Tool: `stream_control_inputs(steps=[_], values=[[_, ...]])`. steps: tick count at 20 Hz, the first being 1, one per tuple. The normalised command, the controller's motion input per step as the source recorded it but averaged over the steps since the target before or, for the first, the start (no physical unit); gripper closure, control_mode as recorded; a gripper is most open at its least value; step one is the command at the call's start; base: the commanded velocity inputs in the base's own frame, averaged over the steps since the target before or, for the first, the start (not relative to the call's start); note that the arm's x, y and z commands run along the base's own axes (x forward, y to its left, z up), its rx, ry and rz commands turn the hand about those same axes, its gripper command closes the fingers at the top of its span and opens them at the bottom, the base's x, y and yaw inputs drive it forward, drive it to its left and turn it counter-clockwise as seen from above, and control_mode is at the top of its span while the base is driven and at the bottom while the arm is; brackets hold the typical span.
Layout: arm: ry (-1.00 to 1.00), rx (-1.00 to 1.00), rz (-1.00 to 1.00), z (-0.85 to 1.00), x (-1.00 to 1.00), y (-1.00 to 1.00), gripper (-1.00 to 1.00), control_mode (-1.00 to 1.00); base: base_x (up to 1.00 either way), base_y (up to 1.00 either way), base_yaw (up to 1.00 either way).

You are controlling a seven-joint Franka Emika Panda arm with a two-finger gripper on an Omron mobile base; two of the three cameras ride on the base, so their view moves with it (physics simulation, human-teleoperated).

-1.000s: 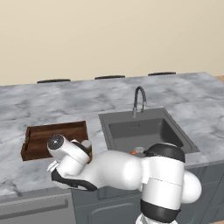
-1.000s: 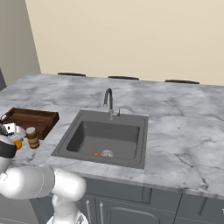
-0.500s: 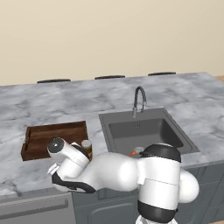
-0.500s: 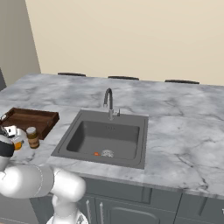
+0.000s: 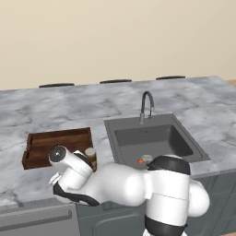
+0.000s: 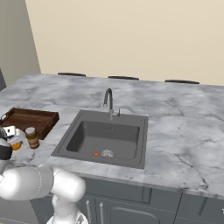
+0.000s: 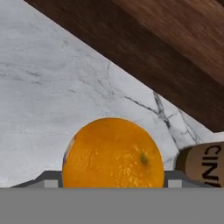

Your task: Pick up all produce items and place them in the sink. Turn on the sink faucet to wash them. Then turn the sink off and put them in the tray.

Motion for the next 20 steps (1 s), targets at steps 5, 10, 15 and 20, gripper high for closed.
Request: stream_control_inputs(steps=[5,10,15,20], values=[[-0.10,0.00,0.00,0.52,-0.51,0.00,1.00,-1.00,0.00,0.00,0.00],[-0.02,0.00,-0.01,0.71,-0.40,0.00,1.00,-1.00,0.00,0.00,0.00],[0.00,0.00,-0.09,0.41,-0.25,-0.34,1.00,-1.00,0.00,0.00,0.00],[0.01,0.02,-0.12,0.38,-0.22,-0.55,1.00,-1.00,0.00,0.00,0.00]])
